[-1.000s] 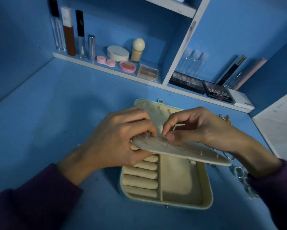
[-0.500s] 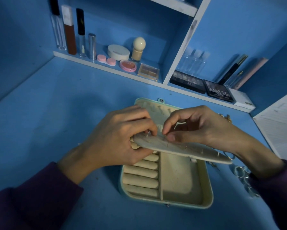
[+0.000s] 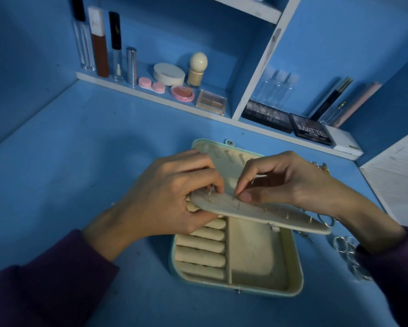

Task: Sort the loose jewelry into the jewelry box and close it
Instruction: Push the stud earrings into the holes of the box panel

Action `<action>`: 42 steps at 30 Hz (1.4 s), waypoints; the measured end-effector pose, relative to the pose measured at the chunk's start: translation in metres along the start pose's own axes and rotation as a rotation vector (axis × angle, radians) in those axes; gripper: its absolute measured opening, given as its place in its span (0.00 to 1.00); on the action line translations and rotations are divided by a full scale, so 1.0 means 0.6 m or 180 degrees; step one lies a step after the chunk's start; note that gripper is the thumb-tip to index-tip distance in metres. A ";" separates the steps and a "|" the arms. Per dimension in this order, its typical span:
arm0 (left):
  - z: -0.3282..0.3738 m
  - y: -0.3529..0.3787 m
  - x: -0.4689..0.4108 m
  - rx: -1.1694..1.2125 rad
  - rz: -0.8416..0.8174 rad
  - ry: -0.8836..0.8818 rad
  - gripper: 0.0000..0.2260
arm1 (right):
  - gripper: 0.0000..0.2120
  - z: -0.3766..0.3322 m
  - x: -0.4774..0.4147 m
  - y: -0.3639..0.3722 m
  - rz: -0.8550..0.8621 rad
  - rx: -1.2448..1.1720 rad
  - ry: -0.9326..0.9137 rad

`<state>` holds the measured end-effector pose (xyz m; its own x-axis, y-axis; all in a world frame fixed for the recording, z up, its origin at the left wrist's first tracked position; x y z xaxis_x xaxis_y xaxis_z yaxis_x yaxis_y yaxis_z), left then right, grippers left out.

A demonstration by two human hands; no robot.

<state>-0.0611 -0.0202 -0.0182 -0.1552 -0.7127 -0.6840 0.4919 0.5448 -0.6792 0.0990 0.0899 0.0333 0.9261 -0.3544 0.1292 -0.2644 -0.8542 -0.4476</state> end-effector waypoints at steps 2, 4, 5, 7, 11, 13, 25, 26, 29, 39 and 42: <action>0.000 0.000 0.000 0.0007 -0.0007 0.0000 0.06 | 0.06 -0.002 0.001 -0.004 -0.0046 0.0023 0.0009; 0.000 0.000 0.000 0.0008 -0.0009 0.0001 0.06 | 0.07 -0.005 0.001 -0.006 -0.0113 0.0056 0.0026; 0.000 0.001 0.000 0.0007 -0.0011 0.0004 0.06 | 0.07 -0.006 0.001 -0.007 -0.0136 0.0074 0.0032; -0.001 0.000 0.000 0.0006 -0.0016 0.0002 0.06 | 0.07 -0.007 0.001 -0.009 -0.0163 0.0119 0.0032; -0.001 0.001 0.000 0.0002 -0.0035 0.0007 0.06 | 0.06 -0.007 0.003 -0.009 -0.0179 0.0143 0.0080; -0.001 0.001 0.000 0.0000 -0.0041 0.0014 0.06 | 0.06 -0.007 0.003 -0.009 -0.0188 0.0160 0.0088; 0.000 -0.001 -0.001 0.0005 -0.0024 0.0030 0.05 | 0.11 -0.016 0.009 -0.012 -0.0273 0.0304 -0.0043; 0.000 -0.001 -0.001 0.0003 -0.0021 0.0026 0.05 | 0.13 -0.016 0.011 -0.013 -0.0265 0.0316 -0.0063; 0.000 0.000 -0.001 0.0009 -0.0022 0.0017 0.05 | 0.15 -0.015 0.016 -0.012 -0.0237 0.0426 -0.0130; 0.000 -0.001 -0.002 0.0008 -0.0033 0.0020 0.05 | 0.08 -0.015 0.013 -0.009 -0.0071 0.0685 -0.0326; 0.000 0.000 0.000 0.0005 -0.0025 0.0027 0.05 | 0.06 -0.017 0.008 -0.006 -0.0040 0.0717 -0.0364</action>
<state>-0.0608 -0.0201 -0.0180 -0.1664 -0.7132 -0.6809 0.4918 0.5385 -0.6842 0.1015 0.0877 0.0444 0.9567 -0.2881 0.0408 -0.1980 -0.7474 -0.6342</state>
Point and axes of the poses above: each hand's wrist, its own x-axis away from the middle knuckle, its own y-axis out of the palm, z = x × y, the point moved 2 cm from there along -x, towards the middle knuckle, and after that the axes turned 6 degrees about -x, right-handed, at the moved point
